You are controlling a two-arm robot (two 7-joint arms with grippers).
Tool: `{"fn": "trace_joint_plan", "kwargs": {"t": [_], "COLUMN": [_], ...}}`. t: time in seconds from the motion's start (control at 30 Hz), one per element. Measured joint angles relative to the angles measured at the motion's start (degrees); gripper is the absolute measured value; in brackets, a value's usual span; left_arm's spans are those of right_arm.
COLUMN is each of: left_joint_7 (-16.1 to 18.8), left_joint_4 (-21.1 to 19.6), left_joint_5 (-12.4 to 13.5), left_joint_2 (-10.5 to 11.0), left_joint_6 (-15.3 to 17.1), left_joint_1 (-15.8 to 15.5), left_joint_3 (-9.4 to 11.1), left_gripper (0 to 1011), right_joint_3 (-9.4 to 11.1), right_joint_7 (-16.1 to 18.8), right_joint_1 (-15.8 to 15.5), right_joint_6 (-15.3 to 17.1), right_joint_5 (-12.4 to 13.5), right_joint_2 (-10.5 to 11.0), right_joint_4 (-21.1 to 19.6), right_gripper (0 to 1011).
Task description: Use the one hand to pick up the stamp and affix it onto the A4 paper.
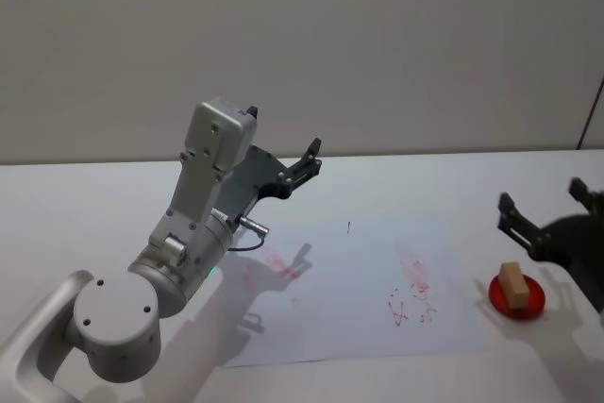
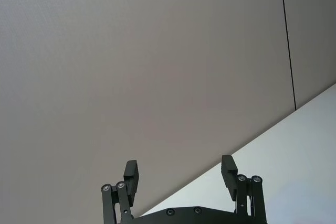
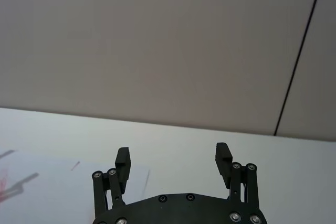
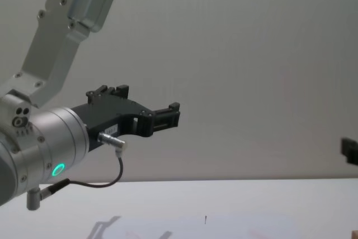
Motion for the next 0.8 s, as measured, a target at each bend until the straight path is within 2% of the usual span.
{"fn": "trace_joint_plan", "kwargs": {"t": [0.17,0.37,0.8], "left_joint_7": [0.00,0.00,0.00], "left_joint_4": [0.00,0.00,0.00], "left_joint_5": [0.00,0.00,0.00], "left_joint_2": [0.00,0.00,0.00], "left_joint_6": [0.00,0.00,0.00], "left_joint_1": [0.00,0.00,0.00], "left_joint_3": [0.00,0.00,0.00], "left_gripper": [1001,1001,1001], "right_joint_3": [0.74,1.22,0.90], "right_joint_7": [-1.89,-1.84,1.64], "right_joint_1": [-2.79,-4.16,-2.57], "right_joint_6": [1.73,3.84,9.26], "right_joint_5": [1.11,2.08,2.01], "right_joint_2": [1.45,2.41,1.74], "right_joint_4": [-1.62,-2.09,0.42], "right_gripper": [1001,1001,1001]}}
